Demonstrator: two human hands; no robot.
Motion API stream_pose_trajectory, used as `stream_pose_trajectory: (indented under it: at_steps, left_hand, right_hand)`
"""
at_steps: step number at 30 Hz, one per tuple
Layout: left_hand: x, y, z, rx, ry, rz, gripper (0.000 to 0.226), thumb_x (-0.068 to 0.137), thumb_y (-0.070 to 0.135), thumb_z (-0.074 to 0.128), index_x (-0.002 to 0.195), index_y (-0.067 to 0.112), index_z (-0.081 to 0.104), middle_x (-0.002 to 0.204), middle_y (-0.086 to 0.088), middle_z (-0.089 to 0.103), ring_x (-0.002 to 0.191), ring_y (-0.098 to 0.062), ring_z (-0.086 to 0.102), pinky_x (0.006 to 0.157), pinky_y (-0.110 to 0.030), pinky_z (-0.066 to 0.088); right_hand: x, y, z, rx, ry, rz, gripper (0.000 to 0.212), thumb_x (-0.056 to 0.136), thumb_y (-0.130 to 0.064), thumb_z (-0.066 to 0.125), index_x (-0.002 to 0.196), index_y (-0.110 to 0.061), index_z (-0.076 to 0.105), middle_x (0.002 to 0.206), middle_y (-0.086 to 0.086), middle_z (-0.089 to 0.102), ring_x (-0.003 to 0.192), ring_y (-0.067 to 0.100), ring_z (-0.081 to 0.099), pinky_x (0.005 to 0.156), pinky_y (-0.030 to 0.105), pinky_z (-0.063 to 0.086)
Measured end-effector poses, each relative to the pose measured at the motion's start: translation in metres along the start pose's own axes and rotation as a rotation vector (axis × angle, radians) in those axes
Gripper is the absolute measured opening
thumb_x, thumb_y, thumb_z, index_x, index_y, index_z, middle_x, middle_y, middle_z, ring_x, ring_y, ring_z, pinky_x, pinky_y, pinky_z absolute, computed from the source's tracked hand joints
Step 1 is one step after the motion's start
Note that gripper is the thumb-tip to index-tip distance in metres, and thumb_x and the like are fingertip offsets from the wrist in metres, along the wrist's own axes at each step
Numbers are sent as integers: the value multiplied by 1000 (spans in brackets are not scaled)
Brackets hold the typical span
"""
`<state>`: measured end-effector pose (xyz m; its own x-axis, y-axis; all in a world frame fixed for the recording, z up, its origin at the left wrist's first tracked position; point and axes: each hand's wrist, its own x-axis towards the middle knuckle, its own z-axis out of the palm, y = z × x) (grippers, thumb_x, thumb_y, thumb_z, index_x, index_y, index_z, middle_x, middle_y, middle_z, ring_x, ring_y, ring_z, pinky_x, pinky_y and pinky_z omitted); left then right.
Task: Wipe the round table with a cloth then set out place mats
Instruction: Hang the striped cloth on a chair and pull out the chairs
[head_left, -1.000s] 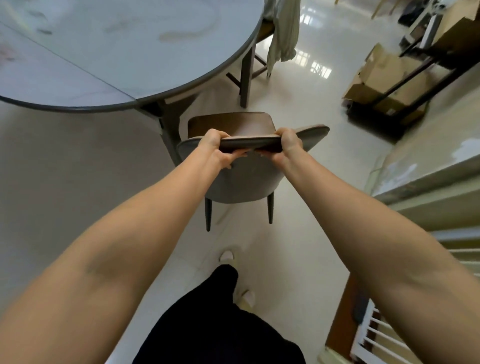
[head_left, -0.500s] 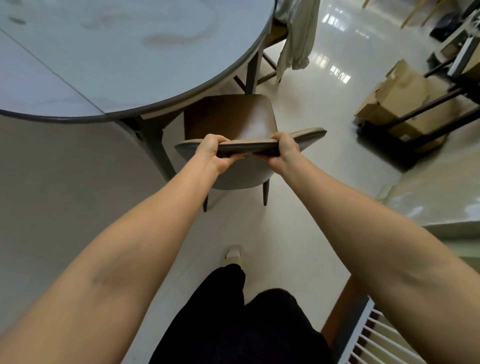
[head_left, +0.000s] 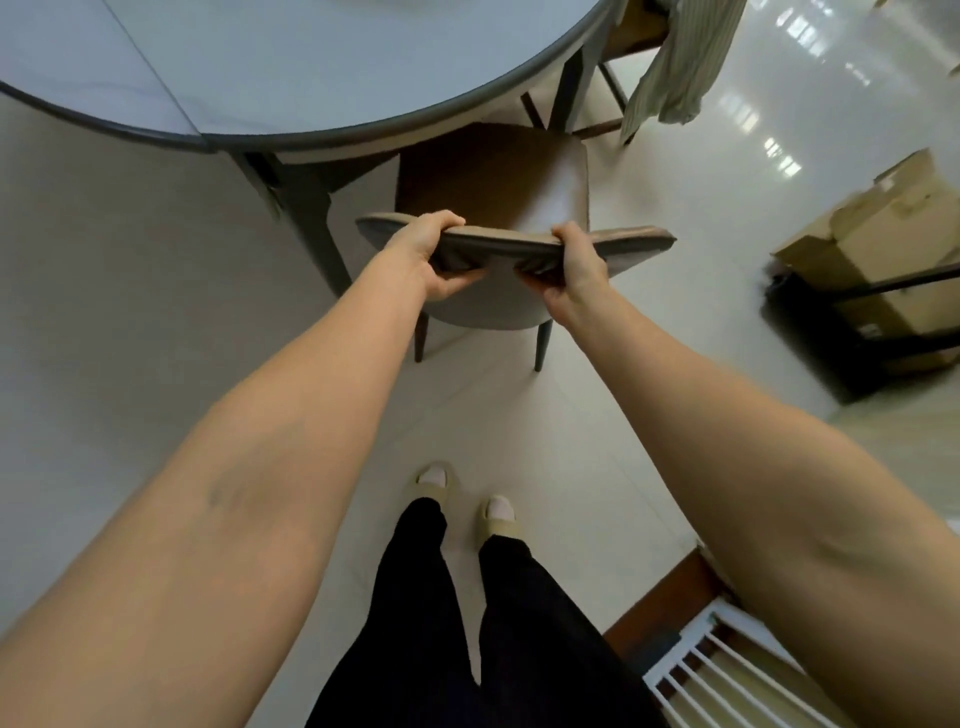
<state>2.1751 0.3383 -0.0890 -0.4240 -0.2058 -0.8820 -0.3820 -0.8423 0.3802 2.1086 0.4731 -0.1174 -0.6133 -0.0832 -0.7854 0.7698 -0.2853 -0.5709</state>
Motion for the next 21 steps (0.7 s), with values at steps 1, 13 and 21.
stream_pose_trajectory:
  at_steps: [1,13,21]
  left_hand:
    - [0,-3,-2,84,31,18,38,83,16,72,114,10,51,110,-20,58,95,-36,62,77,-50,58]
    - [-95,3,-148,1679,336,372,48,92,31,57,132,5,52,133,-15,55,119,-30,54,98,-36,46]
    - [-170,19,-355,1796,480,136,47,95,31,54,135,6,51,138,-12,51,117,-25,53,102,-35,43]
  right_hand:
    - [-1,0,-4,35,-11,-2,41,88,-15,63,124,-3,47,117,20,58,102,30,61,76,47,59]
    - [-80,79,41,-1391,-532,-149,30,100,-15,43,123,0,54,108,22,65,87,27,64,86,41,57]
    - [-138,178,161,-2087,-776,-391,11,93,-10,49,94,-3,57,87,16,61,72,28,59,66,36,51]
